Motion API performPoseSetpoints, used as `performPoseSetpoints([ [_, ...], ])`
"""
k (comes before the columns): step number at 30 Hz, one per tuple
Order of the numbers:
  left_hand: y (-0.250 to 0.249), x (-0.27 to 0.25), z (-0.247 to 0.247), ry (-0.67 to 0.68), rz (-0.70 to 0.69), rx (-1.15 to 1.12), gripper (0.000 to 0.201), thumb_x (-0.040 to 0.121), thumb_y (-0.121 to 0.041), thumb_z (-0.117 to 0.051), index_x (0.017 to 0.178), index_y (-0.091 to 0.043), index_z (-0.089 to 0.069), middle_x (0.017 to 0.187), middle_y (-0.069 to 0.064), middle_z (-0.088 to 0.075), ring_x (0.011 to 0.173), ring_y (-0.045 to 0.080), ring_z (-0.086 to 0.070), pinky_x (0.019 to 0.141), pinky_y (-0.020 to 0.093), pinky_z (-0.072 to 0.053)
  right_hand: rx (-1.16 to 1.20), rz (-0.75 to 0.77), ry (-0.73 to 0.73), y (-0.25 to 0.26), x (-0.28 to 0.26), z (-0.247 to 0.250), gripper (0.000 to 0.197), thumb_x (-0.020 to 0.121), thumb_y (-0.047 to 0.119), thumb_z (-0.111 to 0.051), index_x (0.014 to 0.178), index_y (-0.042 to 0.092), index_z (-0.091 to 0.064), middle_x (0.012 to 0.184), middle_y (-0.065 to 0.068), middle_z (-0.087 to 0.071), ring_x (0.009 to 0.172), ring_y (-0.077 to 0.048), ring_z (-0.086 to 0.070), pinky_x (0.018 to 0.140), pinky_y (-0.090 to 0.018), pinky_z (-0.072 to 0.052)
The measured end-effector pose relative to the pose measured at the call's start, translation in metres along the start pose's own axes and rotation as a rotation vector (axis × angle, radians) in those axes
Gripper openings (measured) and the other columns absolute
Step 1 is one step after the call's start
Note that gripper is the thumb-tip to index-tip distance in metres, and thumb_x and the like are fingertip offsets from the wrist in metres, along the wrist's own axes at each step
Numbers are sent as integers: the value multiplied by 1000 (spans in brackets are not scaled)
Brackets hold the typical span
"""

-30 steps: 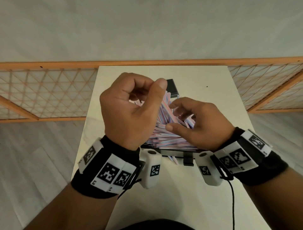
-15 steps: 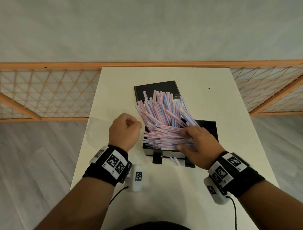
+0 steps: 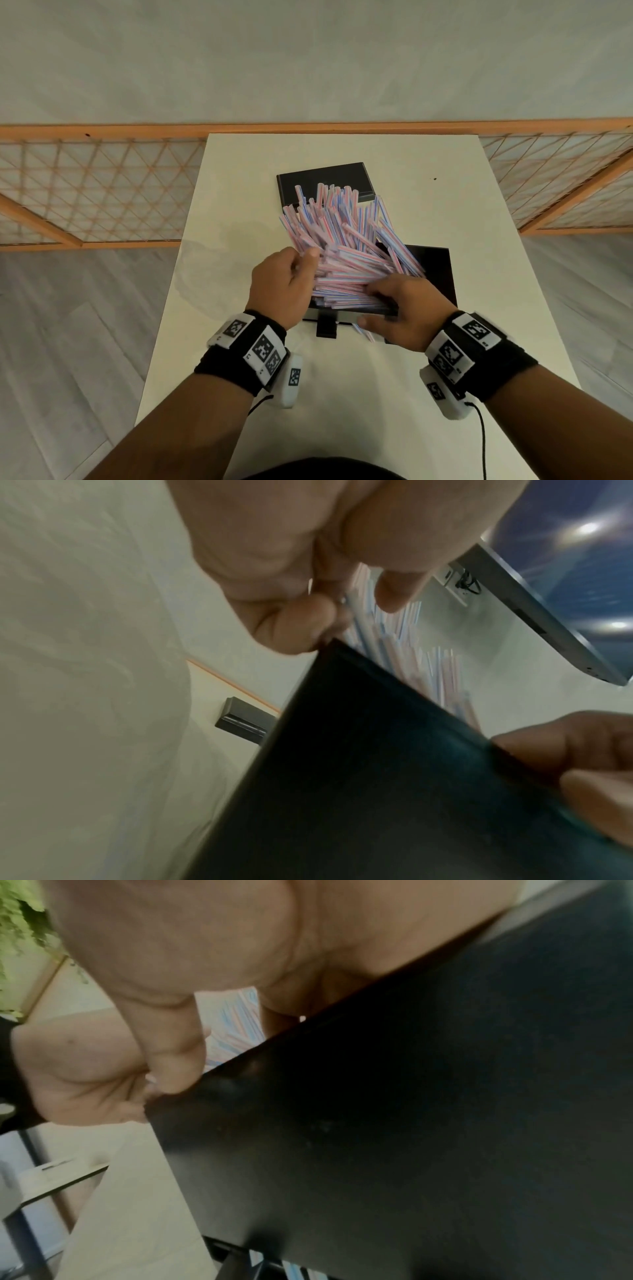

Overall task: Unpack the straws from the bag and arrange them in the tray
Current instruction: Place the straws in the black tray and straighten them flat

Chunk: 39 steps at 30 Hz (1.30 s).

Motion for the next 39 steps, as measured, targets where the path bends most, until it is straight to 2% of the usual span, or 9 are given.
performPoseSetpoints([
  [3,-2,3,2,-20,68,-19,54,104,-41,-49,57,-17,-35,53,-3,-40,53,12,-38,53,21,-29,-14,-42,11,2,4,-1,66,70,68,-59,111,17,-67,106,-3,-69,100,-23,-64,90,-35,-50],
  [7,0,6,1,-6,158,-60,62,106,-47,-39,64,-2,-48,63,13,-55,64,31,-48,62,36,-35,-37,-74,41,1,4,-8,86,64,80,-45,127,22,-59,119,0,-62,112,-21,-58,98,-34,-47],
  [14,-2,0,-7,-14,175,-80,60,110,-41,-28,56,-15,-29,53,-1,-35,52,14,-31,53,30,-25,-105,-107,168,-3,9,-19,71,74,69,-61,133,31,-49,122,6,-54,113,-18,-55,96,-35,-49],
  [19,3,-1,-13,-100,150,-310,52,99,-52,-25,74,-11,-43,76,11,-42,72,21,-39,71,37,-37,-117,-107,227,4,17,-24,82,70,72,-62,138,31,-44,130,6,-55,118,-20,-56,100,-38,-48],
  [22,8,-3,-18,-61,194,-405,45,108,-48,-28,91,-12,-48,85,6,-45,79,18,-42,68,22,-37,-155,-136,302,6,25,-29,83,70,75,-60,136,26,-49,127,1,-52,116,-23,-55,100,-40,-48],
  [27,29,-6,-27,-42,350,-521,43,105,-57,-29,102,-23,-55,98,-11,-58,91,3,-55,95,33,-41,-180,-126,336,14,30,-32,68,72,65,-68,124,24,-54,113,3,-64,102,-23,-62,84,-29,-50],
  [30,23,-6,-18,-103,245,-574,52,90,-70,-35,98,-22,-53,93,-9,-55,78,-8,-53,84,18,-43,-191,-135,372,15,39,-35,70,69,64,-71,126,26,-56,118,3,-64,107,-24,-61,88,-31,-50],
  [33,13,-5,-12,-117,201,-573,58,90,-62,-36,111,-9,-50,87,-13,-50,69,-13,-50,72,9,-40,-139,-145,401,16,47,-33,67,73,58,-74,127,25,-55,119,2,-61,111,-24,-59,91,-29,-46],
  [39,2,-2,-11,-78,225,-537,62,90,-66,-33,122,-14,-46,89,-14,-52,73,-4,-51,71,22,-39,-115,-139,418,15,50,-38,85,70,55,-78,143,27,-43,138,3,-55,127,-23,-51,106,-34,-41],
])
Point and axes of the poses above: each hand's wrist, its own x-axis towards the middle knuckle, its own z-axis out of the back of the hand, y = z × x, the point moved 7 cm from there along x, towards the middle knuckle
